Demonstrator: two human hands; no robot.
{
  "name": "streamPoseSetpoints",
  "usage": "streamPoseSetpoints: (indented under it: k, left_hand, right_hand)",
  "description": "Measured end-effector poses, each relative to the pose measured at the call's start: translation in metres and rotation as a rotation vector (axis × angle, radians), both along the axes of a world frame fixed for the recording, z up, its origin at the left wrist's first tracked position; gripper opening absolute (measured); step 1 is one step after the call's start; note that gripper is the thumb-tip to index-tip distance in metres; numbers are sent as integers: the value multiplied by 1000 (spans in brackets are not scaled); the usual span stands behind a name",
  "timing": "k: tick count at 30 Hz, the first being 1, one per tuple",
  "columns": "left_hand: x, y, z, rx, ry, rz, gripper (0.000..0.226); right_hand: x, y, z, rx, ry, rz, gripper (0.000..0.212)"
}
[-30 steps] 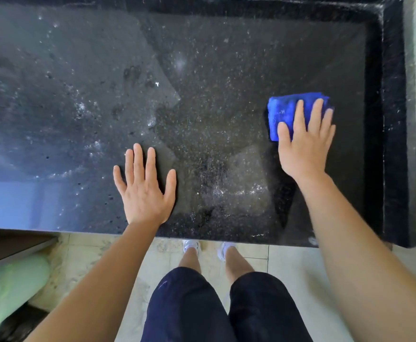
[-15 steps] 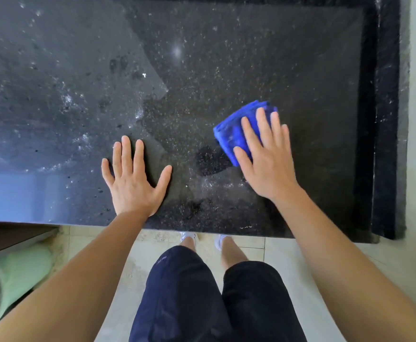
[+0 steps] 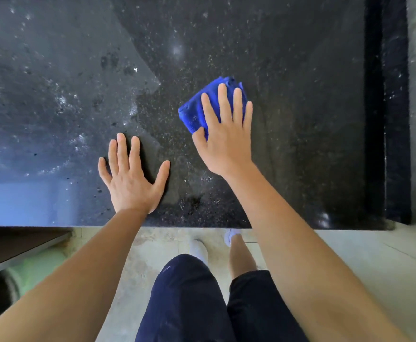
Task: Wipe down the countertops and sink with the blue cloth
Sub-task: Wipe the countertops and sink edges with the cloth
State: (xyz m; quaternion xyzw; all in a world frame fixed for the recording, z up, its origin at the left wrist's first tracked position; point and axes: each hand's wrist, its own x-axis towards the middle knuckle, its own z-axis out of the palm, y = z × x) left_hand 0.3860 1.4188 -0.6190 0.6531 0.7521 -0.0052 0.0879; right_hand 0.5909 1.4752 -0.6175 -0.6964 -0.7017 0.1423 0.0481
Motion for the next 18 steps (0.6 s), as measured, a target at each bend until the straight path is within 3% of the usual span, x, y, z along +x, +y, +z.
streamPoseSetpoints:
  k: [2, 10, 14, 18]
  left_hand:
    - [0, -1, 1, 7, -11, -4, 82]
    - [-2, -4, 0, 43, -28, -44, 81]
    - [-4, -6, -1, 50, -43, -48, 81]
    - [-4, -5, -1, 56, -44, -54, 81]
  right_hand:
    - [28, -3, -1, 12, -7, 20, 66]
    - [153, -110, 5, -7, -28, -465, 68]
    - [144, -194, 7, -23, -56, -482, 68]
    - [105, -219, 4, -36, -53, -458, 69]
